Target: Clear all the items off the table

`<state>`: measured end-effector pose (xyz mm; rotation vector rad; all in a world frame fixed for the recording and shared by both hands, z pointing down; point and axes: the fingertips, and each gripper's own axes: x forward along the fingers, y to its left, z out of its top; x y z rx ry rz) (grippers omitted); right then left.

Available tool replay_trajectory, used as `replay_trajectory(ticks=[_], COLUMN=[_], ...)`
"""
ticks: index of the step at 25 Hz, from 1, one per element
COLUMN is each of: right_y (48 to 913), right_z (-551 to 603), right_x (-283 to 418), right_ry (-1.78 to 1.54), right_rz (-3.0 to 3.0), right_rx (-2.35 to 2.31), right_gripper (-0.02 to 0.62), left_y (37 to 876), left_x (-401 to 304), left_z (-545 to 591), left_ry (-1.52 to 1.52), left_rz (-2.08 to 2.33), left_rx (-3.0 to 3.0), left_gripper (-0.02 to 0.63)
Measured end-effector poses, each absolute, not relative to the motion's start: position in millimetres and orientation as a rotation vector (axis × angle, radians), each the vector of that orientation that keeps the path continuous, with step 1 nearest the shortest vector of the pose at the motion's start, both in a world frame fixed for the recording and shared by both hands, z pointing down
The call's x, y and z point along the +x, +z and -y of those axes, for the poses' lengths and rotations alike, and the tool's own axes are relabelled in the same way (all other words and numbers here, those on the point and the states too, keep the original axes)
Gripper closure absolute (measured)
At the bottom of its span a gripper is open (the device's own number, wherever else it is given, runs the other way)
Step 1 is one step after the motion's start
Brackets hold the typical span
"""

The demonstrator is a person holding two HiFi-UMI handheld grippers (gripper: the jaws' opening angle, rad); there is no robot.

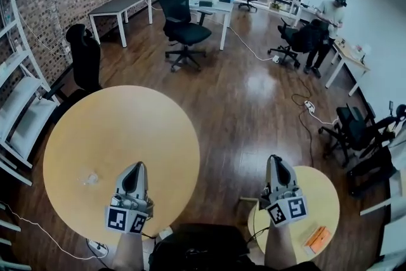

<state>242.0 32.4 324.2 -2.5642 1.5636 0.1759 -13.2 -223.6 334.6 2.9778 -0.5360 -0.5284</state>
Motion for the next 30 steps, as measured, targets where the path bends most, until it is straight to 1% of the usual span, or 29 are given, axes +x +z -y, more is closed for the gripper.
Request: replay_trajectory(ticks=[10, 17, 24, 30], right_y=[333.1, 345.5, 351.8, 359.2], right_z=[-72.9, -134.0, -256.2, -394.1], right_x=[246.4, 249.0, 246.8, 212.1], right_ry=[0.132, 0.100, 0.106, 0.108], right_rz=[-1.417, -1.219, -0.906, -0.515], right_rx=[-2.657, -2.770, -2.916, -3.058], right_gripper=[0.594, 0.594, 0.594, 0.594], left_y=[325.8, 320.2, 324.4, 327.4], left_x=[25.7, 66.2, 131.4, 191.5], left_z=[213.2, 185.2, 98.6, -17.3], left_ry=[-0.534, -0.527, -0.498, -0.445], left_rz=[0.370, 0.155, -0.162, -0.498], left_rx=[2.990, 2.984, 2.944, 2.894], left_gripper=[0.606, 0.606, 0.606, 0.606])
